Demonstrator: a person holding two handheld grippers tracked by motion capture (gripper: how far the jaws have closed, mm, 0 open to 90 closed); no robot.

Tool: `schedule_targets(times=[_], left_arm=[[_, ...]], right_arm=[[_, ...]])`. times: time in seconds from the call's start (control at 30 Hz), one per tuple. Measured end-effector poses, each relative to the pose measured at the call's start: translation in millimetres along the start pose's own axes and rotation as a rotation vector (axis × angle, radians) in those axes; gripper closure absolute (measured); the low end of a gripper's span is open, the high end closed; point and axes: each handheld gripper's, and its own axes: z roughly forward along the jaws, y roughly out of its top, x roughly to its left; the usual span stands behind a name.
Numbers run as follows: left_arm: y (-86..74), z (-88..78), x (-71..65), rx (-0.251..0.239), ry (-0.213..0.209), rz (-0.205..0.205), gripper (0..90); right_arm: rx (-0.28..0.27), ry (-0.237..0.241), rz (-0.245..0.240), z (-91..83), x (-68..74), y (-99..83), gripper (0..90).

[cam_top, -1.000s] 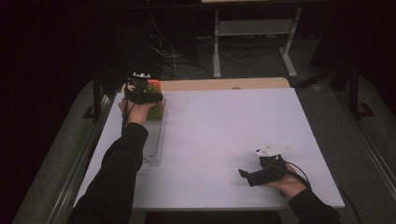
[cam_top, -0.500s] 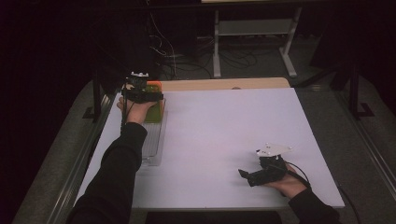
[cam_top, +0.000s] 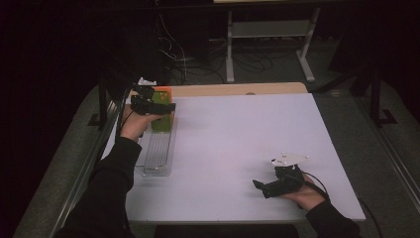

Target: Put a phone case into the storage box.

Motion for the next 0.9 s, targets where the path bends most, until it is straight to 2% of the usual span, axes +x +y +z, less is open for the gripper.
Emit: schedule_targets(times=[0.23,0.37,0.4,0.6,0.87,0.9], left_arm=[[-14.6,-21.8,-17.5,-0.035,-0.171,0.056,0.0],[-28.0,-33.2,-28.2,-0.049,-0.225,0.106,0.0],[-30.8,-34.7,-30.6,-0.057,-0.233,0.110,0.0],[-51.3,-46.2,-40.9,-0.081,-0.289,0.141,0.0],[-77.1,-55.0,-53.0,-0.074,-0.341,0.178,0.0],[-79.5,-55.6,-54.1,-0.070,-0.345,0.178,0.0]], right_arm=[[-0.002,0.003,-0.005,-1.6,-0.7,1.0,0.0],[-0.003,0.000,-0.011,-2.7,-0.6,1.9,0.0],[-0.005,0.002,-0.029,-2.6,-1.3,2.0,0.0],[-0.025,0.014,-0.043,-7.5,0.3,7.8,0.0],[-0.045,0.036,-0.045,-16.0,2.4,16.4,0.0],[-0.052,0.037,-0.057,-17.5,2.1,18.2,0.0]])
